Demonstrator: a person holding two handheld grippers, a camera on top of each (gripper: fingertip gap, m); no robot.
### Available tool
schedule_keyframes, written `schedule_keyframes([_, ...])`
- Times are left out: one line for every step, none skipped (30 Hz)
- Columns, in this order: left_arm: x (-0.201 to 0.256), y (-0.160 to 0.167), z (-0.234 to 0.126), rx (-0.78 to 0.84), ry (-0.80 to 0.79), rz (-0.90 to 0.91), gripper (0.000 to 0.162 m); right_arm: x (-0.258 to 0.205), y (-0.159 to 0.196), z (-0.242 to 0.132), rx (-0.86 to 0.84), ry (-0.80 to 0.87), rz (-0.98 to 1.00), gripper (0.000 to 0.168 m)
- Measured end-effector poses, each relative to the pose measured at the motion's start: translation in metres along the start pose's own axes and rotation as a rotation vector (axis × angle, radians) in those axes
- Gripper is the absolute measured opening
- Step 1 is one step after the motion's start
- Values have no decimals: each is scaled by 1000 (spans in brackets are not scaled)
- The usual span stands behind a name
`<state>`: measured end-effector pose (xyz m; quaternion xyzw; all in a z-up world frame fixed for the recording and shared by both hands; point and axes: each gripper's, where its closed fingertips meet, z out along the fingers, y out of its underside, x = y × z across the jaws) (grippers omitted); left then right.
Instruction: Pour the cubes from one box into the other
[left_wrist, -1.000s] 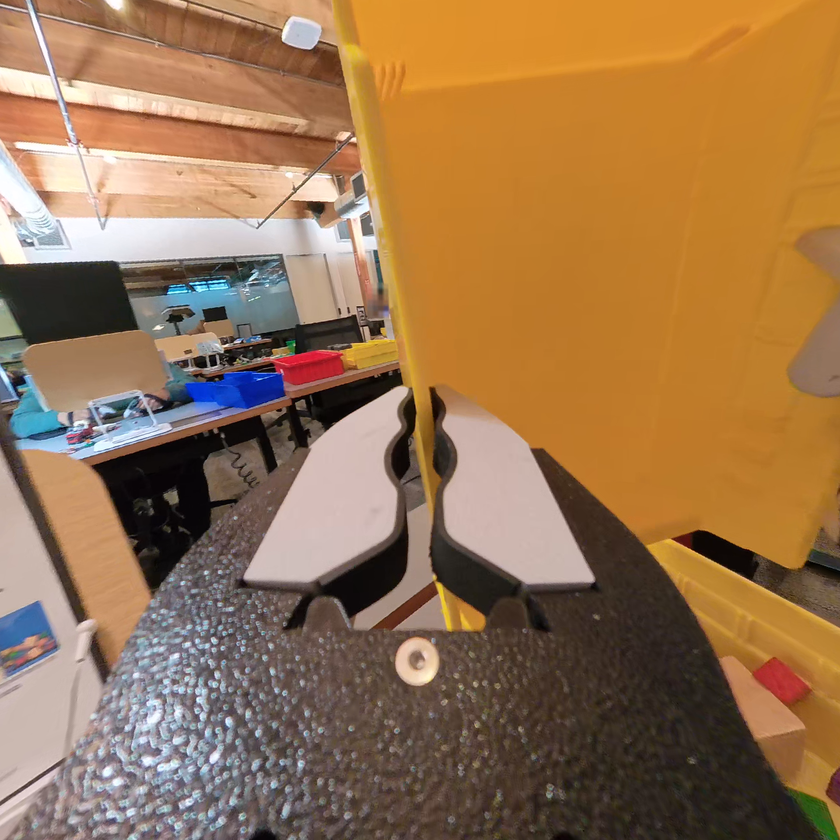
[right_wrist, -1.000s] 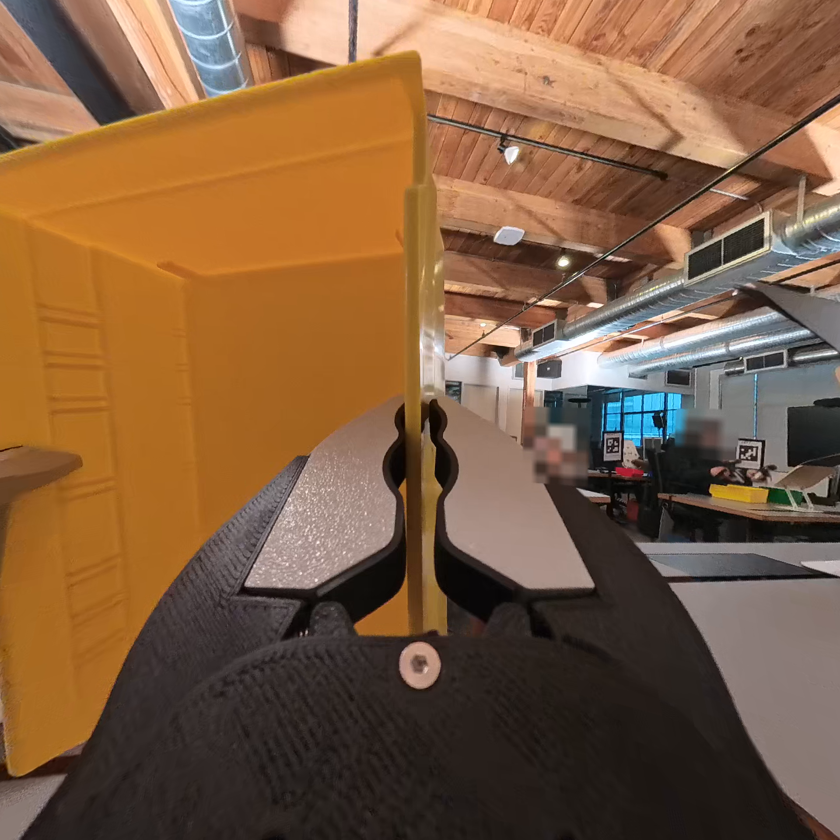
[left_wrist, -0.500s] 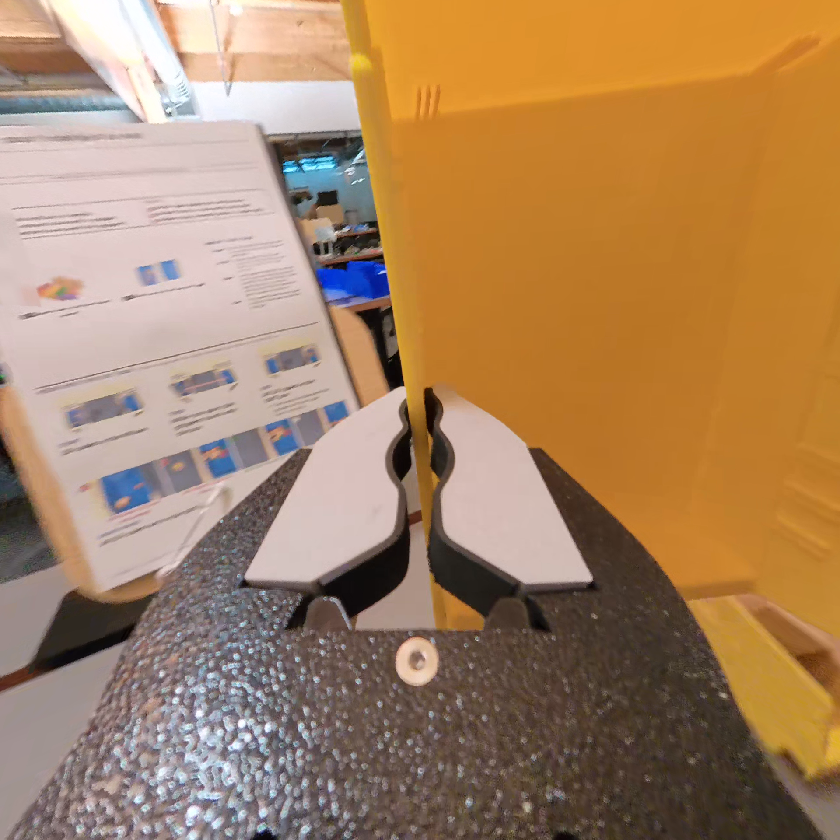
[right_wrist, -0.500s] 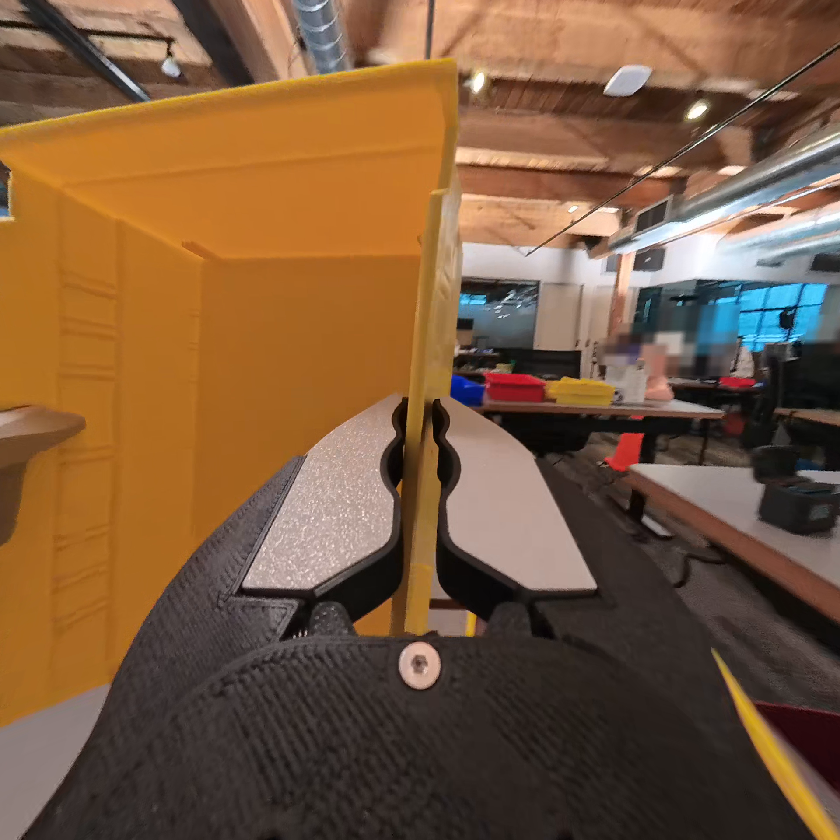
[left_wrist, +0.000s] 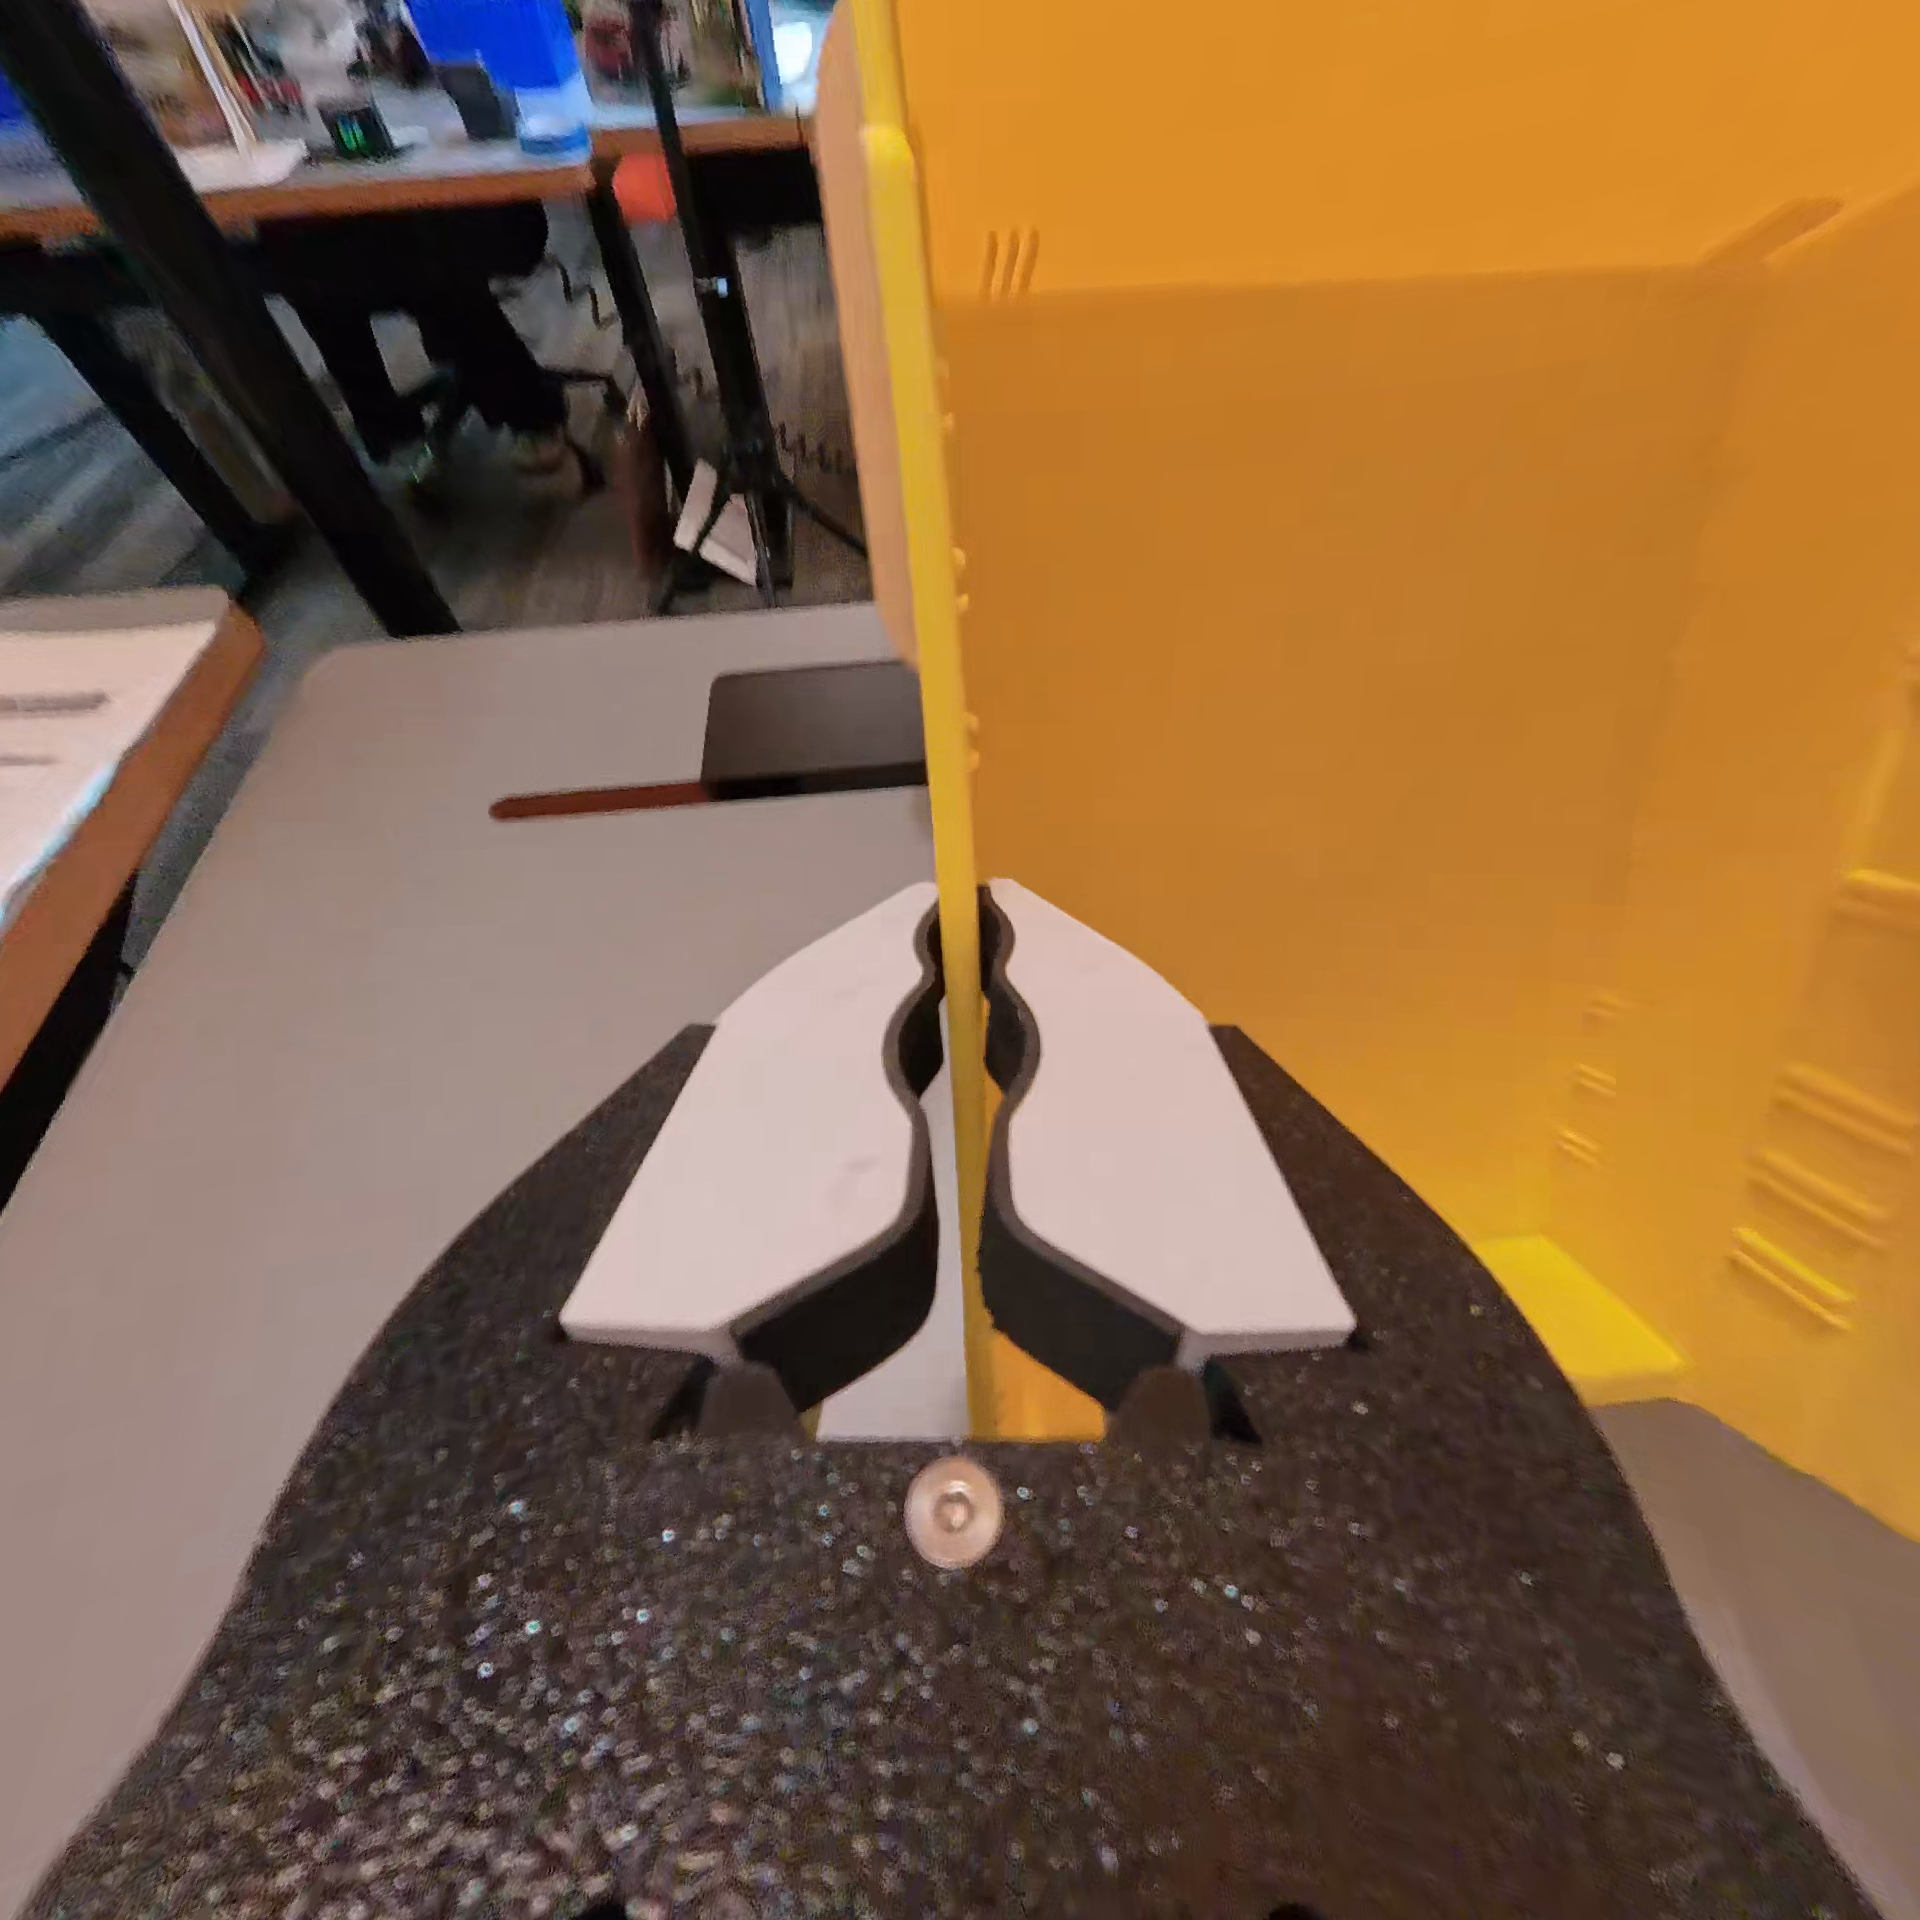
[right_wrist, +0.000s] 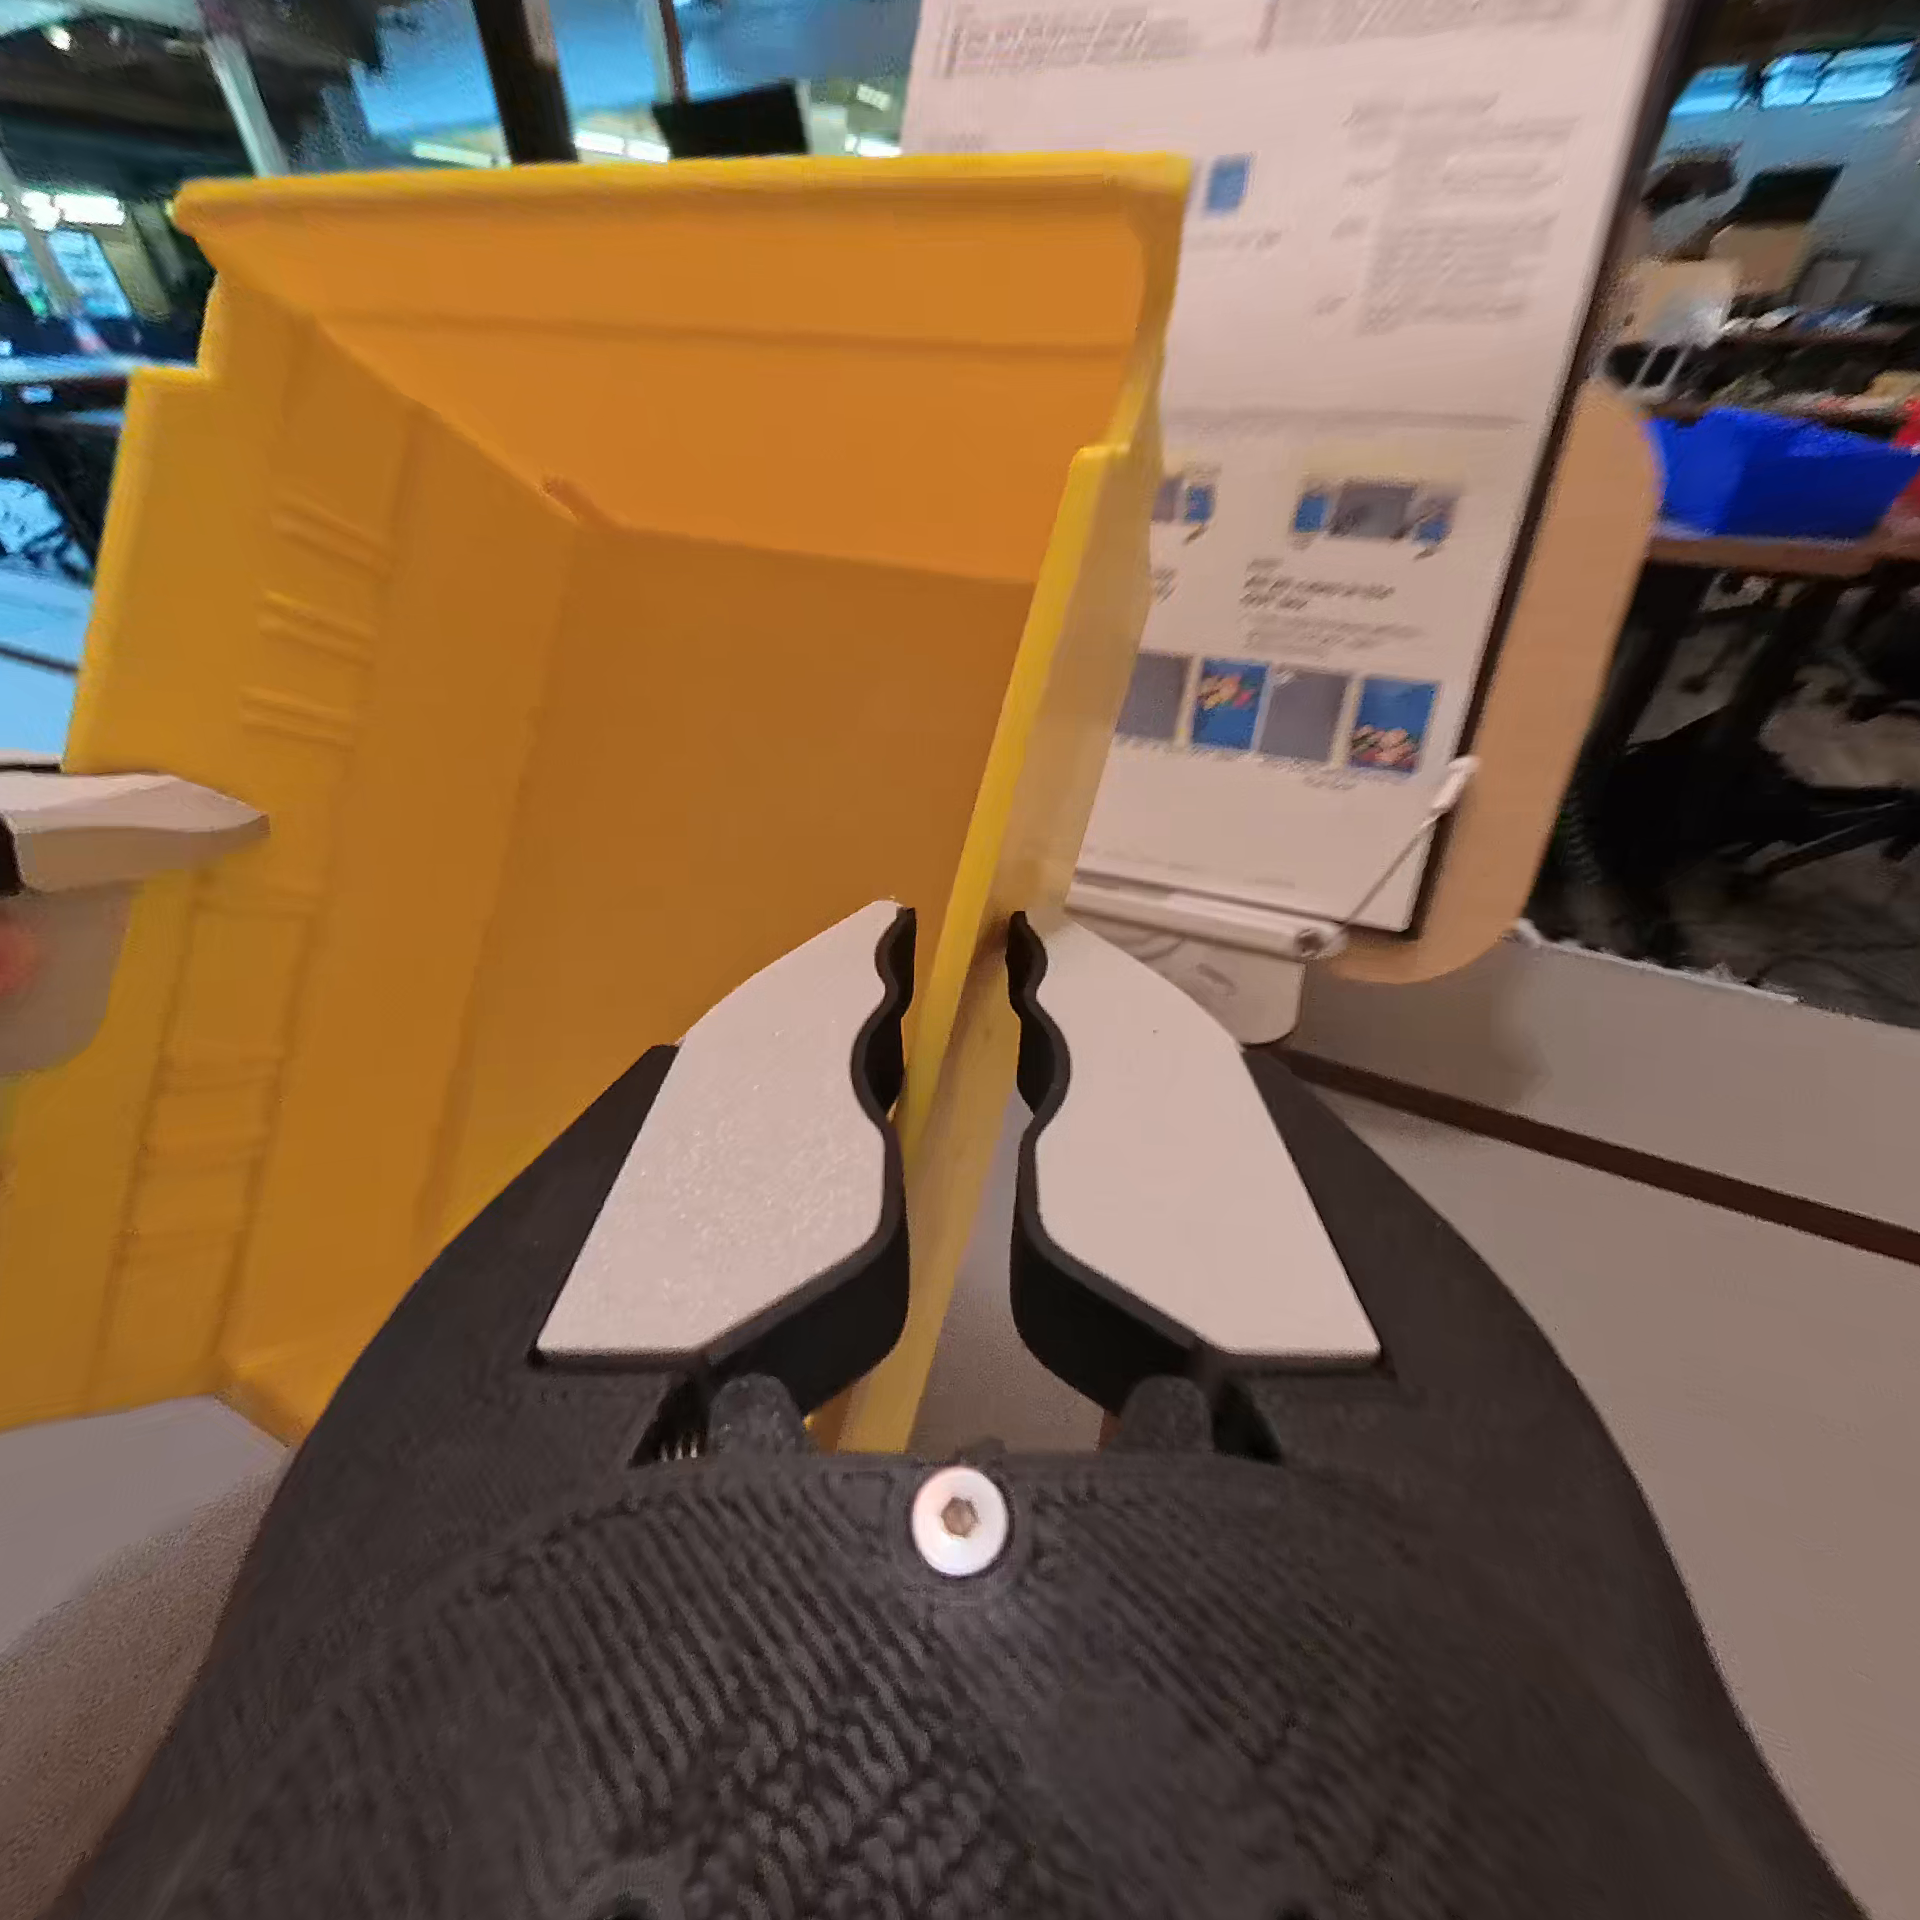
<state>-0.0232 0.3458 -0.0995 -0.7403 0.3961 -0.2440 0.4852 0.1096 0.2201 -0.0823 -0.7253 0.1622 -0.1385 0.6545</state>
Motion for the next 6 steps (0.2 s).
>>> schedule_keyframes([-10, 7, 2, -27, 8, -20, 2, -8, 10, 7, -27, -17, -3, 18])
schedule_keyframes([-21, 13, 5, -55, 7, -33, 2, -18, 19, 13, -52, -41, 1, 19])
schedule_keyframes([-31, 18, 7, -77, 0, -39, 2, -28, 26, 17, -63, -68, 21, 21])
schedule_keyframes([-41, 23, 10, -101, -12, -45, 2, -35, 31, 19, -71, -88, 37, 21])
schedule_keyframes([-51, 27, 13, -122, -28, -38, 3, -40, 35, 20, -75, -102, 42, 17])
schedule_keyframes([-62, 31, 16, -141, -48, -33, 3, -43, 36, 21, -66, -111, 38, 17])
